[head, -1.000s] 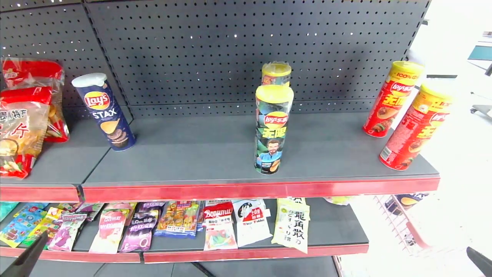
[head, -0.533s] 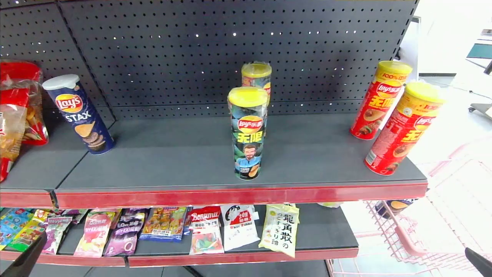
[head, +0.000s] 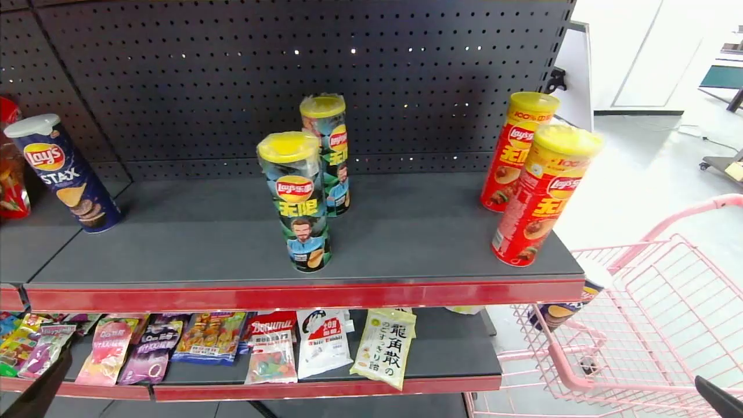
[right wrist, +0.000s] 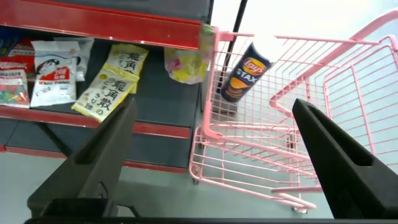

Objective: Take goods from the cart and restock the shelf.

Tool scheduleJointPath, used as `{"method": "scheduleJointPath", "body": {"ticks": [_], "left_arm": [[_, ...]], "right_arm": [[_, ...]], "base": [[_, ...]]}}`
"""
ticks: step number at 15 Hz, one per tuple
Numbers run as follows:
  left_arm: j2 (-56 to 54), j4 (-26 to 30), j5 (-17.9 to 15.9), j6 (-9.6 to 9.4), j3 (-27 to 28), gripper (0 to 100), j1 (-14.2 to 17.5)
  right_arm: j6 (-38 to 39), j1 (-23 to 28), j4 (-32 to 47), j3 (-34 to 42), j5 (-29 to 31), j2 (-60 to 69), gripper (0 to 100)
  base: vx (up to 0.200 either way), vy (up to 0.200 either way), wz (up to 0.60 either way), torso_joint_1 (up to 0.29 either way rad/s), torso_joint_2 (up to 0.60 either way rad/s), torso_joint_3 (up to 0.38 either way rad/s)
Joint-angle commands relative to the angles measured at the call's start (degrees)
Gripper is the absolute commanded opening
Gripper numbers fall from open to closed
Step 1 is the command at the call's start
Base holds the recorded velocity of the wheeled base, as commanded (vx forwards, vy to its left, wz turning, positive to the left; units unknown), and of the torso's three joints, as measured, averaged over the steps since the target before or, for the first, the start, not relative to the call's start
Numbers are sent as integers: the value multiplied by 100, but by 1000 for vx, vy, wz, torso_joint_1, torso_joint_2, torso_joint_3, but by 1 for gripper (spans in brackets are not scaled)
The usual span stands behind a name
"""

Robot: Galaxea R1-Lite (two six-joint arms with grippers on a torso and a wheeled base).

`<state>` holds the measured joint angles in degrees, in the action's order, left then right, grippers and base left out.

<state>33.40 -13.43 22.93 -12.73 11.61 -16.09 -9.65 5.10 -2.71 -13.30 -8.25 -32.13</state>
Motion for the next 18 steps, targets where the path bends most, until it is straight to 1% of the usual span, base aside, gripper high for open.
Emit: {"method": "scheduleJointPath", "body": {"ticks": [1,6,8,9,11,13,18], "left_arm": [[35,-1,1,-2,8,100,1],[79,-1,-25,-2,0,100,1],[70,-10,-61,-2,0,100,1],[44,-10,-157,7,0,100,1],[-97,-1,-676,7,0,100,1],[-123,-1,-746,7,0,100,1],[-246,-1,-755,7,0,100,1]], "right_arm": [[-1,0,7,12,-1,-65,100],[-1,0,-11,12,-1,-144,100],[-1,0,-19,12,-1,-170,100],[-1,0,-19,12,-1,-179,100],[-1,9,-2,12,8,-170,100],[-1,9,-2,12,17,-170,100],[-1,9,-2,20,17,-179,100]], "base": [[0,-200,0,2,-2,7],[0,-200,0,3,2,0],[0,0,0,0,0,0],[0,0,0,0,0,0],[0,0,0,0,0,0],[0,0,-600,2,2,5],[0,0,-600,2,2,0]]}}
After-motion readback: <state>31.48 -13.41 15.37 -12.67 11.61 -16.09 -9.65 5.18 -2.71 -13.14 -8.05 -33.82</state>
